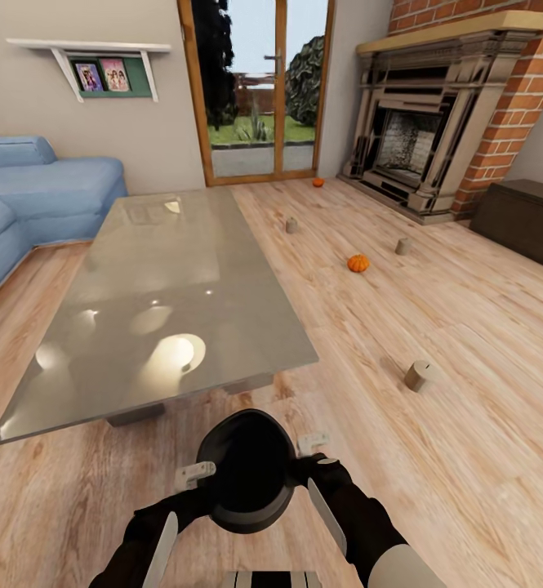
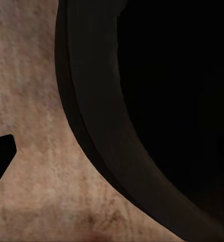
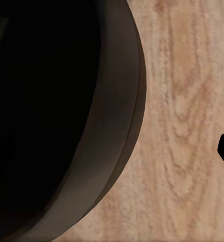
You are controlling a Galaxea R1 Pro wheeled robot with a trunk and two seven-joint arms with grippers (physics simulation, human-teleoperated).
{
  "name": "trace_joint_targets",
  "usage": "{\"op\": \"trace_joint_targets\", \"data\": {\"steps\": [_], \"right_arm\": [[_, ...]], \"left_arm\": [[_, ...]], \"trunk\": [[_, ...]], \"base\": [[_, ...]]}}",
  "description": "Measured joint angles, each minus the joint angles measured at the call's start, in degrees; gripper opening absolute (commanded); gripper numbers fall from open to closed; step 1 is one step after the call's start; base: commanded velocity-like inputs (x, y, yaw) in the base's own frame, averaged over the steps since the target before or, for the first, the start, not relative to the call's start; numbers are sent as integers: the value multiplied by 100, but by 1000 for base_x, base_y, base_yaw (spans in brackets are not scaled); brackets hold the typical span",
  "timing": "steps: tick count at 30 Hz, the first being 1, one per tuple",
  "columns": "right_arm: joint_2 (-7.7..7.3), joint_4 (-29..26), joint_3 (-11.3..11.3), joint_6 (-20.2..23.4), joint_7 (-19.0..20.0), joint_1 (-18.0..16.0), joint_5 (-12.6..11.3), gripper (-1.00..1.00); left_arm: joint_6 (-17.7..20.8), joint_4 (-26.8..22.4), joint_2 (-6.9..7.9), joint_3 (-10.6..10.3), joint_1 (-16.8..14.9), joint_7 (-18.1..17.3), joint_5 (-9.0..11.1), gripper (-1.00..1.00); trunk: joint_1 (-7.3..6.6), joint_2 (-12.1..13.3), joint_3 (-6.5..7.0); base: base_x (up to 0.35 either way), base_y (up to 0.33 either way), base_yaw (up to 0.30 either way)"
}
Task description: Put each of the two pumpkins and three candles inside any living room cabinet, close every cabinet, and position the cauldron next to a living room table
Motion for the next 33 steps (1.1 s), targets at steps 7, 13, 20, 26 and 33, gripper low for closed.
{"op": "trace_joint_targets", "data": {"steps": [7, 13, 20, 26, 33], "right_arm": [[0, -5, -14, 10, 0, 0, 0, 100], [0, -6, -17, 23, -3, 0, 0, 100], [0, -16, -26, 61, 2, 0, 0, 100], [0, -17, -26, 76, 0, 0, 0, 100], [0, -17, -26, 79, 0, 0, -3, 100]], "left_arm": [[14, -47, 10, 2, 0, -3, 22, 100], [61, -125, 6, 14, 0, -4, 24, 100], [261, -187, 9, 16, 0, 4, 33, 100], [342, -269, 14, 19, 0, 5, 33, 100], [353, -312, 27, 41, 0, 5, 33, 100]], "trunk": [[-18, 9, 155], [-34, 17, 288], [-52, 27, 443], [-67, 35, 576], [-85, 44, 731]], "base": [[0, 0, 0], [0, 0, 0], [-50, 0, 0], [-114, 0, 0], [-116, 0, 0]]}}
